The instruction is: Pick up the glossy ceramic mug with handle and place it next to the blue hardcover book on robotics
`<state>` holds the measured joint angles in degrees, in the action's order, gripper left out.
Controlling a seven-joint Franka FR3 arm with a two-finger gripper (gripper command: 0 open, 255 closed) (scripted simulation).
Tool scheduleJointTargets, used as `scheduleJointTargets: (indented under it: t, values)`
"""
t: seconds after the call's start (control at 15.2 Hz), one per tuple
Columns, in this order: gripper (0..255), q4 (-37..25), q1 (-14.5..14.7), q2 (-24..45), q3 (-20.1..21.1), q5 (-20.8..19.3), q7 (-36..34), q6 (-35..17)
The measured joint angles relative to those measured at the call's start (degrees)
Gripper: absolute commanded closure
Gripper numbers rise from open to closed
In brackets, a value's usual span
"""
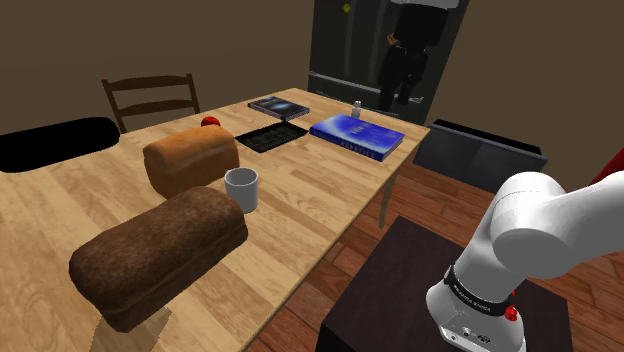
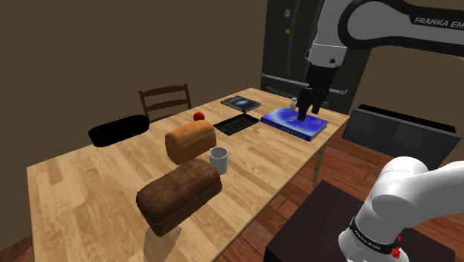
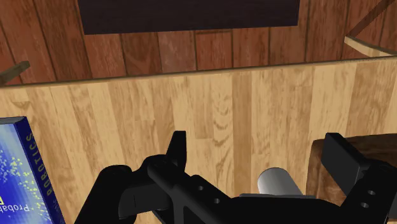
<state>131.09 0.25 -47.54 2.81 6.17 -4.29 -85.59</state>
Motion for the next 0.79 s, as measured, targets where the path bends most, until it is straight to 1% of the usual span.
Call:
scheduleJointTargets:
  t: [0.13,0.33,0.59,0.79]
  values:
    - [0,0.28,0.04,0.56,0.11,0.05,0.07,-0.83]
    - [0,1.66,0.36,3.71,1.04,0.50,0.17,-5.46]
    - [0,2.10,0.58,10.25,1.95,0.70,0.86,-12.62]
    - [0,1.29,0.77,16.12,2.82,0.79,1.10,-17.88]
